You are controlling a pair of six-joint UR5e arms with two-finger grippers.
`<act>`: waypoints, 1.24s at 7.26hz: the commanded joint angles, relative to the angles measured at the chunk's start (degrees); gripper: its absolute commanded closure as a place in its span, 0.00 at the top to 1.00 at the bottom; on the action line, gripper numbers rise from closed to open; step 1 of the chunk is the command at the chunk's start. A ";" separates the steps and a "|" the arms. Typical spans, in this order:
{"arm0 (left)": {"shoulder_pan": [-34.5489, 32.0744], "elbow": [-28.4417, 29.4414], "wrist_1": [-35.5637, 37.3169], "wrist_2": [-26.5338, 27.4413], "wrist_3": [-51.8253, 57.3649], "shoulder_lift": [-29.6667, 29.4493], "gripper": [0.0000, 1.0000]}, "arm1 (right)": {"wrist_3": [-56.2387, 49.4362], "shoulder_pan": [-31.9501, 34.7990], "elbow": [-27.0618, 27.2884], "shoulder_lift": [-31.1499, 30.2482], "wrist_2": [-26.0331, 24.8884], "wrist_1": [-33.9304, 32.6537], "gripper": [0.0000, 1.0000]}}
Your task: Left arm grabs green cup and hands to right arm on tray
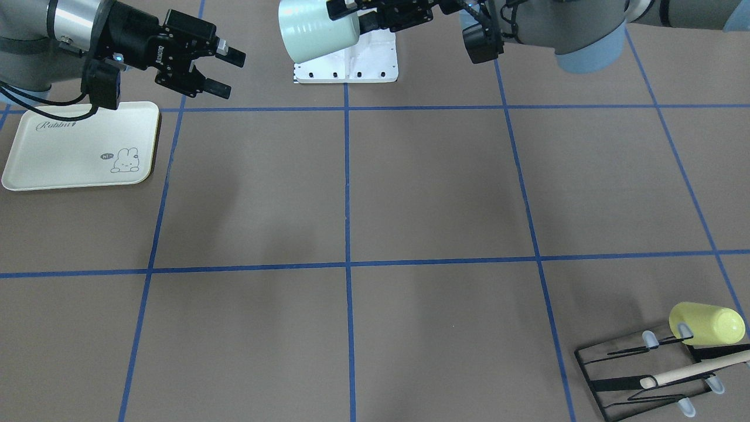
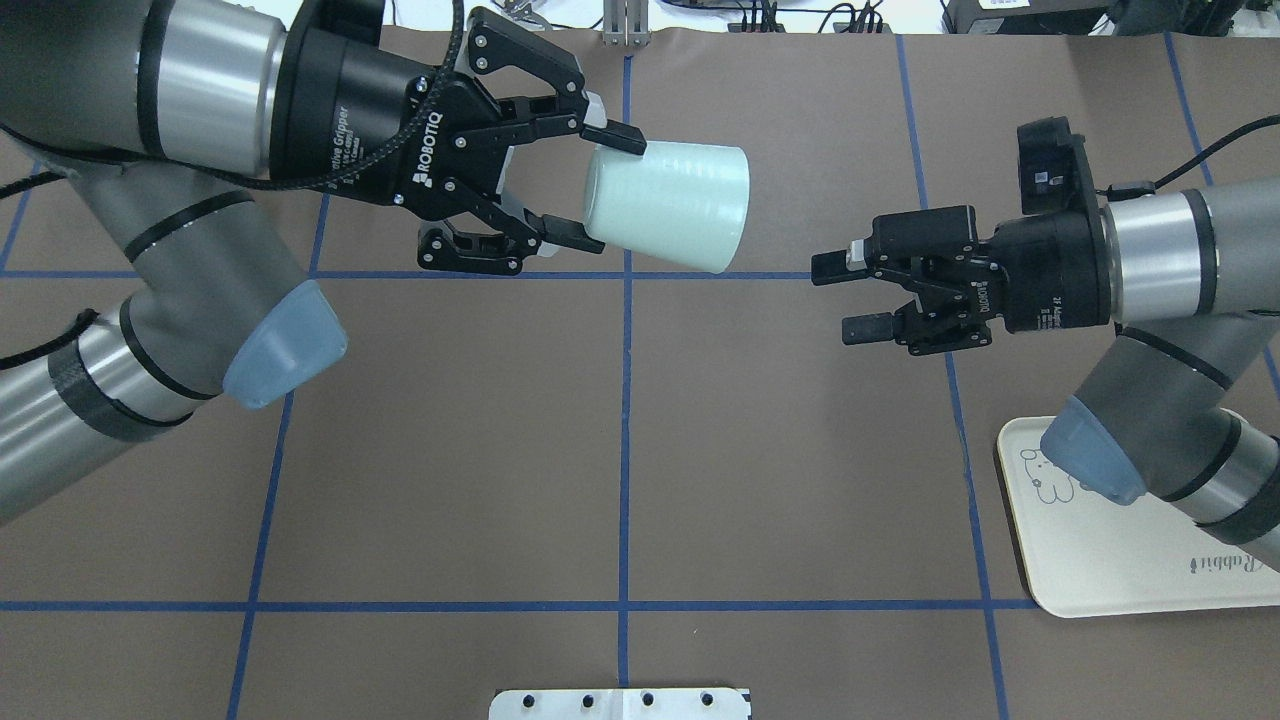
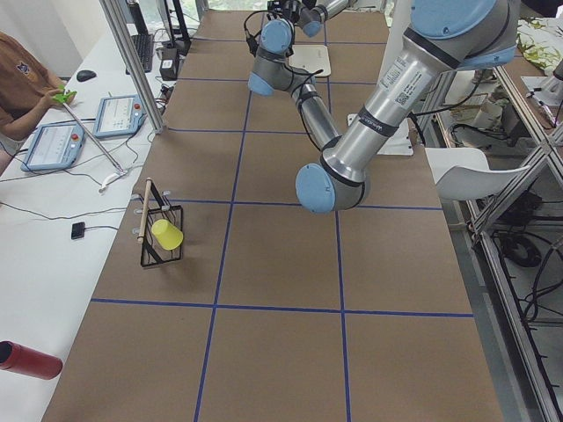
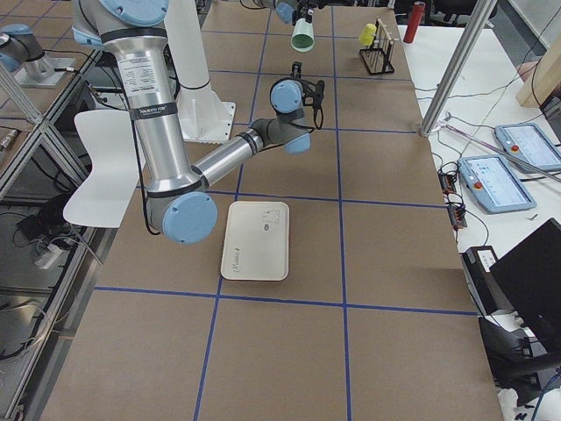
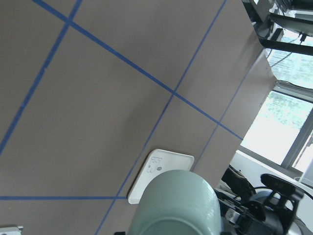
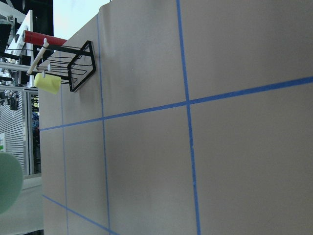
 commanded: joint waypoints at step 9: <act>5.13 -0.40 -6.29 11.22 -6.15 0.15 0.00 | 18.50 -6.14 -0.59 3.28 -15.51 17.46 0.93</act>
